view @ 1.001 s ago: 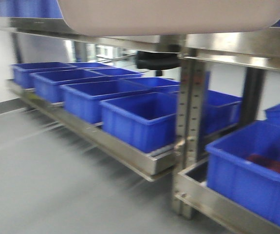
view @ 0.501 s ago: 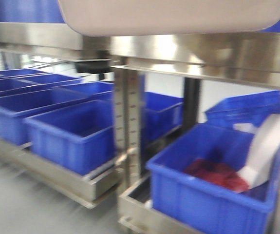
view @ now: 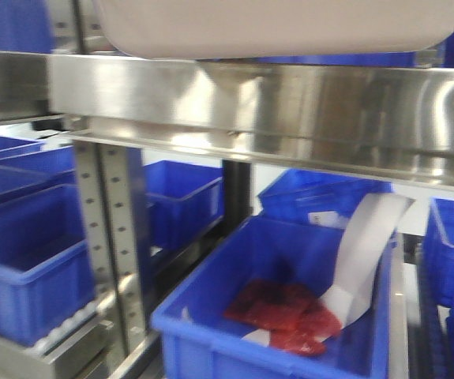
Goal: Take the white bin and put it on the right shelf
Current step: 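Align the held bin above the upper roller shelf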
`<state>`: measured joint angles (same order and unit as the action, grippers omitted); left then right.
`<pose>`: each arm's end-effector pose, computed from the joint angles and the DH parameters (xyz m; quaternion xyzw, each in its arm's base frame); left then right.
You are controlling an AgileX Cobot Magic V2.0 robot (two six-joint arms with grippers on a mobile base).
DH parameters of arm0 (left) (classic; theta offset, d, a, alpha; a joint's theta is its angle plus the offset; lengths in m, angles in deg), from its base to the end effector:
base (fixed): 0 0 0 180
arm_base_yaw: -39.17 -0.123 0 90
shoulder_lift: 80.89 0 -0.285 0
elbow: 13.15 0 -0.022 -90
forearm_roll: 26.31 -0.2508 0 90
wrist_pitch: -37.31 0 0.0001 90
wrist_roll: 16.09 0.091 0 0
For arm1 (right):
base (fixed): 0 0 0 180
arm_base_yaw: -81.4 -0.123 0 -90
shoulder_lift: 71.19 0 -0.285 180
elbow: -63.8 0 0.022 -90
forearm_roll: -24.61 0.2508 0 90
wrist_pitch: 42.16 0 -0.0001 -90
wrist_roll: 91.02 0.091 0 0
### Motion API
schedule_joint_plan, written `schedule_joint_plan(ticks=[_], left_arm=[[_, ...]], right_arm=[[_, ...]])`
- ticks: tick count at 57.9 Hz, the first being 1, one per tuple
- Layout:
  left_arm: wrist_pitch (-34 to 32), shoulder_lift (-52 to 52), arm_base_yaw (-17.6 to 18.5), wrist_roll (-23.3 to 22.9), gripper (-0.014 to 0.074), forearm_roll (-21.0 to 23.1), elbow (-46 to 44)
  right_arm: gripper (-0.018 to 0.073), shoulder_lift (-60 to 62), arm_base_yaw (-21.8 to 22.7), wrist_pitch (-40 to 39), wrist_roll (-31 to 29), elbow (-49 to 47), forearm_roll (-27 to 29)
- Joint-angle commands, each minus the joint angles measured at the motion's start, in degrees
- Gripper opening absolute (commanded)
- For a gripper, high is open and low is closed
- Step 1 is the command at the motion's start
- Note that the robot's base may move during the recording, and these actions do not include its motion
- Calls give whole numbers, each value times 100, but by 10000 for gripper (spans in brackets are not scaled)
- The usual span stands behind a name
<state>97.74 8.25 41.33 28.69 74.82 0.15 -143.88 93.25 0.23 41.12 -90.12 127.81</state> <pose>0.2893 -0.0887 0.3807 -0.0038 0.6864 -0.6373 0.3502 0.2422 0.0103 0.3822 0.1710 0.6716 0.4963 0.5230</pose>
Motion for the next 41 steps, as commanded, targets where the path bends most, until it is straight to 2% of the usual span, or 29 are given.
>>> schedule_joint_plan(ticks=[1,41], left_arm=[[1540,-266,189,141,-126,685,-209],[1540,-266,189,141,-126,685,-209]], right_arm=[[60,148,-125,738,-71,-184,515],[60,148,-125,738,-71,-184,515]])
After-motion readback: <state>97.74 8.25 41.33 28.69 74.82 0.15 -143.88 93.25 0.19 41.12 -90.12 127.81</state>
